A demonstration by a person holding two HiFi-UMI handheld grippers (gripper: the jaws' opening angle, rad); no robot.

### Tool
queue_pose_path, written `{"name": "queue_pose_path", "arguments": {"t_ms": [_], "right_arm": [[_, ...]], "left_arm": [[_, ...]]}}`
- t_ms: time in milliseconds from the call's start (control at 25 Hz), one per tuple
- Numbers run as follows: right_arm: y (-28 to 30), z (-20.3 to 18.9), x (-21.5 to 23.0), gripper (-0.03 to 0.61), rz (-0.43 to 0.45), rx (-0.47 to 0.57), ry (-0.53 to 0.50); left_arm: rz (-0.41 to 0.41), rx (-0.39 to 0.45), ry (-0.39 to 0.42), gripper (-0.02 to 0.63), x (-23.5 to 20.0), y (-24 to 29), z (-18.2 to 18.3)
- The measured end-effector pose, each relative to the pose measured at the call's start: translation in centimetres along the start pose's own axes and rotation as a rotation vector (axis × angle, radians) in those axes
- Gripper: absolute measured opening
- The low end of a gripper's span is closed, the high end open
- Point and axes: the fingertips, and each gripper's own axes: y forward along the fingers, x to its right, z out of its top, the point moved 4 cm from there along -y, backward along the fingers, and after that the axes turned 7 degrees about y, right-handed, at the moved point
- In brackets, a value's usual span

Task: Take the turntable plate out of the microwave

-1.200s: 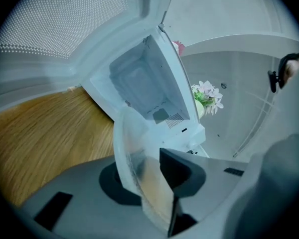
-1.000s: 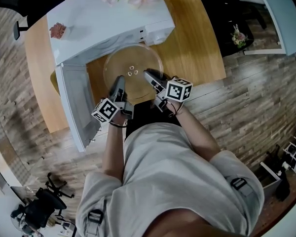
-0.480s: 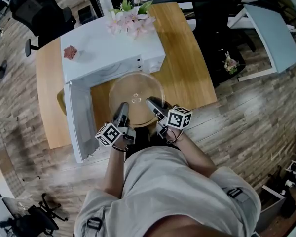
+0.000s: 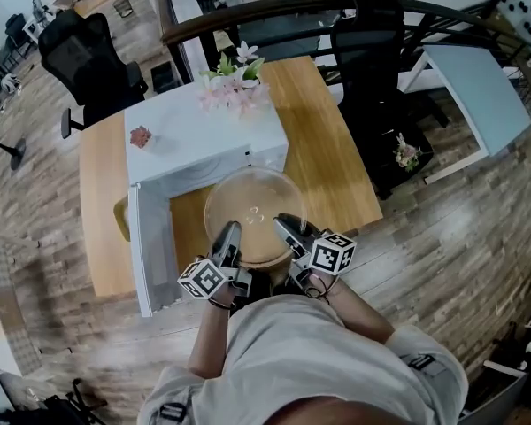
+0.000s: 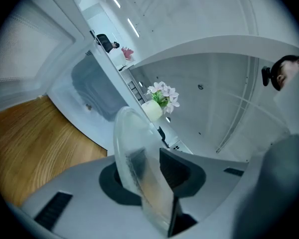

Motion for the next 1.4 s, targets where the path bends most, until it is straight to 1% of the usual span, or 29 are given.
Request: {"name": "queue_pose_path", "arguments": {"t_ms": [200,520,800,1040,1400], "right_arm": [[-0.8,2.4,-1.3,0.114,0.013,0.056,-0.036],[-1.0,6.1,-3.2,0.114,0.039,0.123,-0.083],[-0.6,8.4,-4.9,0.114,0.055,0.163,-0.125],[-0.6,9.4,-5.5,0.115,0.064,0.183,-0.147],[-1.0,9.6,-6.2,0.115,0.072,0.194,-0.162]], "left_arm": [[-0.052,0.015,0.025,0.118,2.1,1.4,1.2],[-0.111,0.039,0.059,0.118,4.6,3.5,3.9],[-0.146,0.059,0.079,0.118,6.1,4.7,6.0],[-0.173,0.076,0.097,0.117,6.8,5.2,6.8],[-0.175,0.074,0.109,0.117,7.6,4.9,7.2]]}}
